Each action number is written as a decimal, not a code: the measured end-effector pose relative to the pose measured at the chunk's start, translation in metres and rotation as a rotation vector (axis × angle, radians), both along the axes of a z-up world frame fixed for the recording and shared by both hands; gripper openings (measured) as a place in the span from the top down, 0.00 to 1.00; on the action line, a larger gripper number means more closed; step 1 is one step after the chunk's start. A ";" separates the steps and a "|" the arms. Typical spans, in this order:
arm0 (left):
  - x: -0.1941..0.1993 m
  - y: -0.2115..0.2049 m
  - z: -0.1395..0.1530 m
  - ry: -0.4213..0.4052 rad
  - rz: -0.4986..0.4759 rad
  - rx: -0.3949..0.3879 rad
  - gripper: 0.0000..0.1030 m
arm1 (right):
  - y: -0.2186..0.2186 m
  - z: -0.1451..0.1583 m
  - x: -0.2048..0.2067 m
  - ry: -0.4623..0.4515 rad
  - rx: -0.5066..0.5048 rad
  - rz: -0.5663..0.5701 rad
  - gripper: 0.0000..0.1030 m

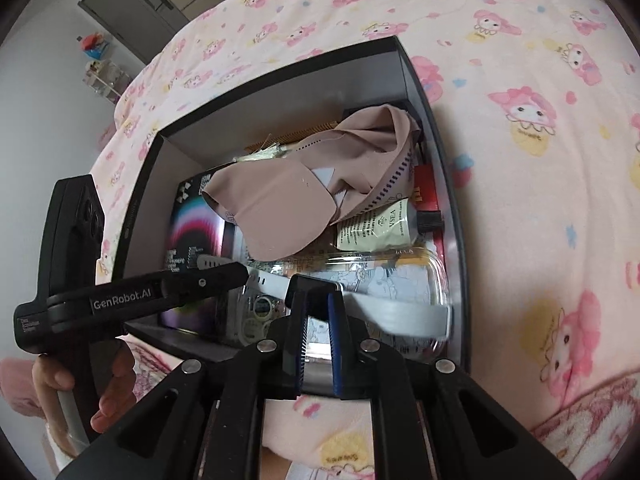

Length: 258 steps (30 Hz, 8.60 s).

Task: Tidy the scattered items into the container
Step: 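Lower the watch into the box and open the left gripper, then move the left gripper from the box to the yellow-green snack packet, then close the left gripper on the yellow-green packet and lift it, then carry the packet with the left gripper into the black box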

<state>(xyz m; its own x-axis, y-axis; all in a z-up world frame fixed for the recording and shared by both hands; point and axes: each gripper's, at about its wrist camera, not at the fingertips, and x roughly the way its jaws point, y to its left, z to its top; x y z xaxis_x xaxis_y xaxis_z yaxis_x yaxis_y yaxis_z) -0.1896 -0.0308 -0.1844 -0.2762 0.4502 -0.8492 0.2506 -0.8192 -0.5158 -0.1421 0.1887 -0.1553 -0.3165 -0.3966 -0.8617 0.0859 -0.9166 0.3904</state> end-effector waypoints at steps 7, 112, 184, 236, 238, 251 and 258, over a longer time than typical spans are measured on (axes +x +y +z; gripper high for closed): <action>0.008 -0.014 0.009 0.099 0.065 0.057 0.98 | 0.003 -0.008 -0.005 -0.006 -0.014 -0.014 0.92; 0.201 -0.194 0.108 0.367 0.123 -0.176 0.67 | -0.277 0.080 0.107 0.293 0.109 0.457 0.86; 0.107 -0.316 -0.057 0.076 0.270 0.079 0.96 | -0.375 -0.066 -0.021 -0.067 -0.045 0.449 0.66; 0.004 -0.020 0.083 0.286 -0.135 -0.008 0.98 | -0.053 0.079 -0.008 0.222 -0.091 0.182 0.63; -0.015 -0.012 0.072 0.270 -0.131 -0.018 0.98 | -0.042 0.070 -0.032 0.208 -0.091 0.178 0.63; -0.010 0.002 0.066 0.275 -0.038 -0.152 0.86 | 0.026 0.053 -0.047 0.248 -0.073 0.013 0.63; 0.004 0.019 0.090 0.371 -0.096 -0.204 0.86 | 0.001 0.041 -0.045 0.203 -0.076 0.102 0.64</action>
